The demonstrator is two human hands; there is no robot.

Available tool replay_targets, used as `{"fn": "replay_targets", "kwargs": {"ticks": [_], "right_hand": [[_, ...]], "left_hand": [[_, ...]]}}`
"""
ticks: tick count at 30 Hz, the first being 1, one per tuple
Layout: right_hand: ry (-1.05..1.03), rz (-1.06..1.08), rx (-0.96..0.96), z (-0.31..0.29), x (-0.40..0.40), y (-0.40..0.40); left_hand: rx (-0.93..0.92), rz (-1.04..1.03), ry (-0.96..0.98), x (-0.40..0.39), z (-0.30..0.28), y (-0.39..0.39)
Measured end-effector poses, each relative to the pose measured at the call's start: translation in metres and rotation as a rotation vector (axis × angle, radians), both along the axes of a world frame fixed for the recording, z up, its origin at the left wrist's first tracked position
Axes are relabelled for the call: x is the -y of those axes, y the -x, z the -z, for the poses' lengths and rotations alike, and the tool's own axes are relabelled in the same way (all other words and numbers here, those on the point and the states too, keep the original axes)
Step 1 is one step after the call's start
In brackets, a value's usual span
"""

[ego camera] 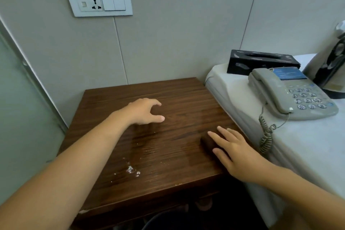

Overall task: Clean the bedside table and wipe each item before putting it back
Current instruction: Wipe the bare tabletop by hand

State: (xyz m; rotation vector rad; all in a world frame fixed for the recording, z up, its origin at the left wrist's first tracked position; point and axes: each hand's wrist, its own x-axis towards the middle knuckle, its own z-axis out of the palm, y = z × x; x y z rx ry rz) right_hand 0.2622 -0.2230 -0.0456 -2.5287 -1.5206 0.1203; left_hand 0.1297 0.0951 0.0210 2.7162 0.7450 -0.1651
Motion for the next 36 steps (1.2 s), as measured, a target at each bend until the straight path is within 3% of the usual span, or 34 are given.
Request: {"fn": "replay_targets", "kwargs": {"ticks": [7, 16, 20, 25, 28, 30, 34, 36], "right_hand": [[0.015, 0.088, -0.015, -0.005, -0.071, -0.062], [0.026, 0.177, -0.112, -0.014, -0.214, -0.164], [-0.061, 0.227, -0.119, -0.009, -0.269, -0.201], [-0.344, 0.476, -0.212, 0.001, -0.313, -0.228], [-0.297, 0.506, -0.116, 0.006, -0.318, -0.228], [-0.248, 0.434, -0.038, 0.004, -0.314, -0.218], [-0.252, -0.134, -0.103, -0.003, -0.3, -0.172], [-0.25, -0.166, -0.137, -0.002, -0.288, -0.164]], "left_hand": [[-0.172, 0.042, -0.119, -0.021, 0.004, -0.084], [-0.31, 0.049, -0.111, -0.039, 0.0, -0.105], [-0.308, 0.072, -0.12, -0.04, 0.002, -0.103], [-0.268, 0.112, -0.149, -0.045, 0.009, -0.097], [-0.27, 0.122, -0.15, -0.044, 0.011, -0.096], [-0.267, 0.124, -0.154, -0.043, 0.01, -0.097], [-0.265, 0.129, -0.157, -0.042, 0.011, -0.094], [-0.259, 0.128, -0.156, -0.043, 0.014, -0.09]]}}
